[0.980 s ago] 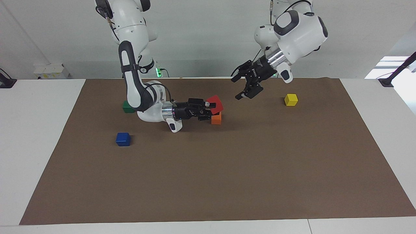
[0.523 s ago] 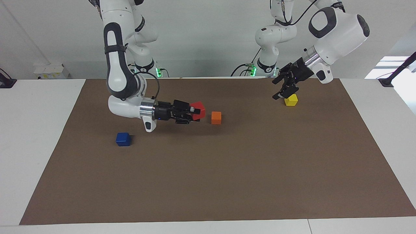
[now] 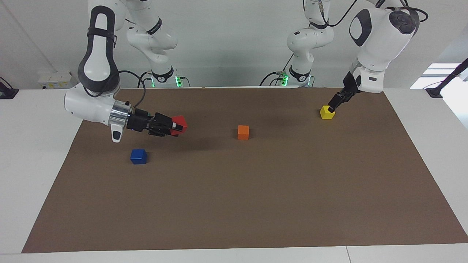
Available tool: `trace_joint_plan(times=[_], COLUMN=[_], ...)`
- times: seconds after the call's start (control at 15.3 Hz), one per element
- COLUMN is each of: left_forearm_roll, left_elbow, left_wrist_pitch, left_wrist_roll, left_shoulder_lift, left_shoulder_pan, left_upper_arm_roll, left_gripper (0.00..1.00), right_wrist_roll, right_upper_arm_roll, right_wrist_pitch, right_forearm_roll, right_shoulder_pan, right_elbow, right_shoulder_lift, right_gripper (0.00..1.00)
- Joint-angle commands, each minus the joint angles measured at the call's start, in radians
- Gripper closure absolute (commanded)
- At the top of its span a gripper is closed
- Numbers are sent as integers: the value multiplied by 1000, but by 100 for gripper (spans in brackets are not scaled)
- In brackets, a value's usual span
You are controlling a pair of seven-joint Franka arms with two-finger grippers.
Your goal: Transfer red block to right arm and stack on blue block
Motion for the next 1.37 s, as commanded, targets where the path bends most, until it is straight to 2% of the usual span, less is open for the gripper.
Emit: trace_joint_plan(times=[0.0, 0.13, 0.33, 0.52, 0.72, 0.85, 1.05, 1.18, 1.31], left_forearm_roll=[45, 132, 187, 220, 218, 218, 214, 203, 161], left_elbow=[26, 98, 273, 274, 189, 163, 32, 42, 65], left_wrist_pitch=[-18, -67, -150, -106, -28, -40, -20, 5, 23], left_wrist_roll=[194, 307, 321, 324, 313, 315, 318, 324, 356], left_shoulder_lift=[14, 79, 214, 229, 196, 176, 60, 66, 73], left_shoulder_pan=[46, 40, 29, 11, -3, -35, -233, -244, -229], left_upper_arm_roll=[-6, -8, -13, -16, -8, 21, 180, 190, 188], left_gripper=[0, 0, 0, 0, 0, 0, 0, 0, 0], right_wrist_roll=[153, 202, 230, 247, 215, 166, 95, -26, -55], right_upper_arm_roll=[8, 11, 14, 17, 17, 17, 13, 13, 13], right_wrist_pitch=[9, 9, 27, 101, 176, 199, 208, 205, 210], right_forearm_roll=[-260, -439, -723, -900, -957, -975, -963, -948, -910], right_shoulder_pan=[10, 15, 24, 26, 24, 20, -34, -66, -77], right_elbow=[64, 78, 66, 38, 37, 37, 50, 52, 50], right_shoulder_lift=[-15, -21, -29, -33, -29, -24, -18, -18, -18], right_gripper=[100, 100, 100, 100, 100, 100, 100, 100, 100])
